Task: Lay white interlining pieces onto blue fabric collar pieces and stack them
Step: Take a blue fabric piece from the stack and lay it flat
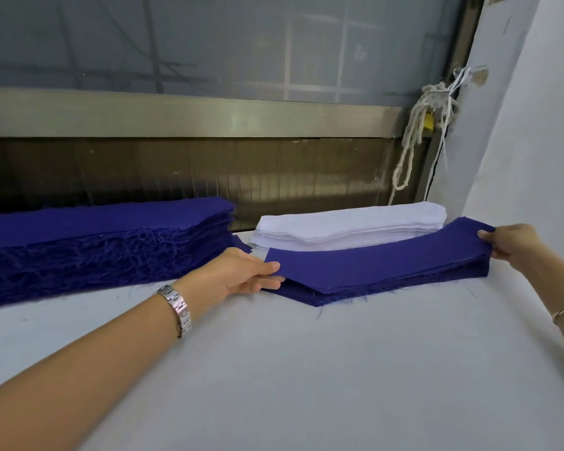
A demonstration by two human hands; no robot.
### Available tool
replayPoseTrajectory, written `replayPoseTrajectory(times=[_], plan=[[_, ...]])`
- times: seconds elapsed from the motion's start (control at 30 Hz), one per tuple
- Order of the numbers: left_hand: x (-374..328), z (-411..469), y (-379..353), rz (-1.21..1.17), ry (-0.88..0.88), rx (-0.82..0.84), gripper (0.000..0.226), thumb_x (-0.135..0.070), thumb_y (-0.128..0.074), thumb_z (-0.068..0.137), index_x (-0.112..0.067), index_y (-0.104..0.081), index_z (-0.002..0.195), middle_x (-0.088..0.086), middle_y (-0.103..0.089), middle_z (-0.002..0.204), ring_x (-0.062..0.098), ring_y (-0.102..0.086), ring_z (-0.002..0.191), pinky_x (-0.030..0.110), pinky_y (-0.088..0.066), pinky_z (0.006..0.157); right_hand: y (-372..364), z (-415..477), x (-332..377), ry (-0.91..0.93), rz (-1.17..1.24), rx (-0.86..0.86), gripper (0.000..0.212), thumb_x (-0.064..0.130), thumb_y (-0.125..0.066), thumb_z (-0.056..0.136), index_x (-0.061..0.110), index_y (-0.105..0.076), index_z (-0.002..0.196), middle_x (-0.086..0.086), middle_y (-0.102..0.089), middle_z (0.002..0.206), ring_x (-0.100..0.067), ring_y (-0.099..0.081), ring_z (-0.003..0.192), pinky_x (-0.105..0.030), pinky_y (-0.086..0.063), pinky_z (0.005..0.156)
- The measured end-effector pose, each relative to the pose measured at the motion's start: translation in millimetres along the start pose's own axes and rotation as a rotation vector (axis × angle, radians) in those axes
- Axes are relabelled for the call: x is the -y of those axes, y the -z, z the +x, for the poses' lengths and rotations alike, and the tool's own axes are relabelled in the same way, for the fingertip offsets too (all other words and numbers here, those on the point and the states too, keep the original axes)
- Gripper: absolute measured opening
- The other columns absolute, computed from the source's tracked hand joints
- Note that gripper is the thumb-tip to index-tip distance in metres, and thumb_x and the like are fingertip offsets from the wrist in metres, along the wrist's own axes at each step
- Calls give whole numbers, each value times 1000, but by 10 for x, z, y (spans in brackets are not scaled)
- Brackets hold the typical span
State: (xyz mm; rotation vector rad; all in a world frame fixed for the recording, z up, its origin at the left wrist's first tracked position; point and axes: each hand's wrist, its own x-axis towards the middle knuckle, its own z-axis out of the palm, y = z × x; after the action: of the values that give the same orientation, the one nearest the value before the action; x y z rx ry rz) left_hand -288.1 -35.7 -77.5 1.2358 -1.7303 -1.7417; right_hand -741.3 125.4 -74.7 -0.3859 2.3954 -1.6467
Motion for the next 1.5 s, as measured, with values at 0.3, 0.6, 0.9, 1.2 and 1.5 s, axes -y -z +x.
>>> replayPoseTrajectory(times=[0.3, 0.6, 0.9, 1.2, 1.5], plan=[[62, 28, 21, 62, 0, 2, 18, -18, -78, 85, -4, -70, 93, 7, -78, 81, 7, -72, 60, 14, -47, 41, -35, 30, -174, 52, -144, 3, 11, 4, -69, 93, -2, -65, 101, -11, -54, 80, -24, -44, 56, -16, -40, 29], [76, 38, 64, 196, -28, -29, 19, -26, -81, 82, -8, -75, 85, 3, -77, 75, 7, -70, 59, 14, -46, 42, -38, -72, -250, 205, -317, -47, 51, 6, -67, 90, 10, -34, 51, -7, -35, 53, -25, -30, 52, -32, -26, 51], [59, 22, 106, 188, 12, 15, 18, -24, -80, 83, -7, -76, 86, 8, -78, 84, 11, -71, 68, 15, -48, 43, -41, -118, -257, 266, -396, -60, 41, 5, -69, 89, 7, -45, 55, -10, -43, 58, -28, -37, 58, -34, -31, 55], [55, 15, 123, 178, 32, 29, 20, -22, -79, 84, -5, -75, 93, 10, -78, 89, 13, -73, 78, 15, -52, 47, -34, -216, -199, 267, -445, -84, 44, 0, -60, 88, 11, -33, 54, -8, -29, 59, -25, -25, 63, -34, -22, 52], [50, 24, 132, 415, -9, -60, 27, -34, -80, 83, -10, -74, 71, 7, -76, 70, 11, -62, 57, 15, -45, 43, -42, -199, -203, 269, -498, -105, 21, -2, -65, 86, -14, -59, 70, -37, -48, 73, -24, -38, 72, -39, -40, 63]])
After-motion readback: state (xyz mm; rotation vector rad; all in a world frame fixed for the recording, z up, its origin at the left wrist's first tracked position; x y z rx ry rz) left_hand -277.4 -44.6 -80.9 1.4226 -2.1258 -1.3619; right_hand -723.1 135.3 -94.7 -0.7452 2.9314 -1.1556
